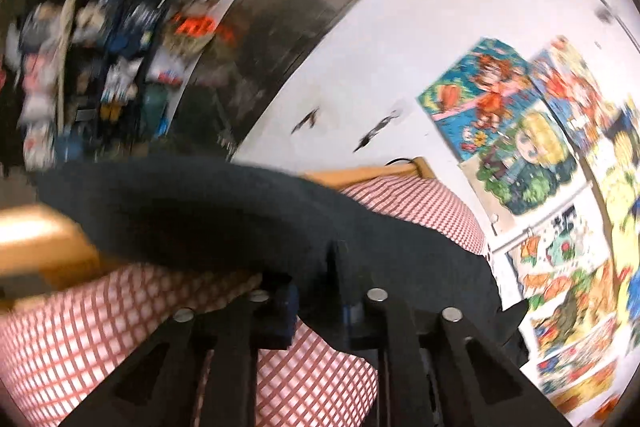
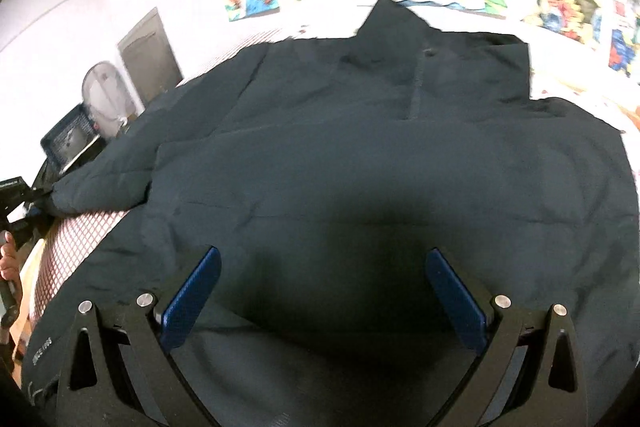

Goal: Fold large clothes

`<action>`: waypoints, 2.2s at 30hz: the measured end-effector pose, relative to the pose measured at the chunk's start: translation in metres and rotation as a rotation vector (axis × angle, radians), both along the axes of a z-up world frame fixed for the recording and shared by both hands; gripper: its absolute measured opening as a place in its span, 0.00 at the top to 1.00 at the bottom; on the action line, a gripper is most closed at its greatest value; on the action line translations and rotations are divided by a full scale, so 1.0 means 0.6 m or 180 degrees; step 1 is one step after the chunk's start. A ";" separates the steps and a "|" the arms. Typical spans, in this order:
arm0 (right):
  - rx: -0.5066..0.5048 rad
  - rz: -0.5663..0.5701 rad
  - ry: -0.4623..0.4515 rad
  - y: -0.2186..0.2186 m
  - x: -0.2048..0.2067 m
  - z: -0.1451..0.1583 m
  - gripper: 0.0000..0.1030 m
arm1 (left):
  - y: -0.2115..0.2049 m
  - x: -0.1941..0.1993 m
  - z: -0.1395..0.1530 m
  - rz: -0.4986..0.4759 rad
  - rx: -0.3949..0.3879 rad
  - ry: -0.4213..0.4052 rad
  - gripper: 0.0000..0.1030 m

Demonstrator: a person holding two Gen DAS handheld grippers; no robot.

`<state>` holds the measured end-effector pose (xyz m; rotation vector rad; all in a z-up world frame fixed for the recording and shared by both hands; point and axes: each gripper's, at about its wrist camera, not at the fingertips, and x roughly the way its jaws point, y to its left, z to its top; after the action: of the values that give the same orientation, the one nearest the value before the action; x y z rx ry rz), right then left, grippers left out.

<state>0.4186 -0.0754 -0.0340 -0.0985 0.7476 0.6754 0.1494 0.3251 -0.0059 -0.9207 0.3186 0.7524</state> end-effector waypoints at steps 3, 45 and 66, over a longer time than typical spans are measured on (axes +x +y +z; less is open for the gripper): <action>0.0042 -0.0209 -0.0024 -0.044 0.009 0.009 0.02 | -0.018 0.020 0.046 -0.0135 0.0329 -0.0025 0.91; -0.0028 -0.1101 0.0641 -0.214 0.053 -0.056 0.02 | -0.491 0.233 -0.002 -0.4567 0.1693 0.0779 0.88; -0.0290 -0.0565 -0.0391 -0.132 -0.027 0.019 0.02 | -0.296 0.159 0.032 -0.3058 0.1081 0.0814 0.14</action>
<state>0.4025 -0.1545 -0.0224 -0.1536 0.6601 0.4620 0.2447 0.1475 0.0133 -0.2663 0.7601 0.0160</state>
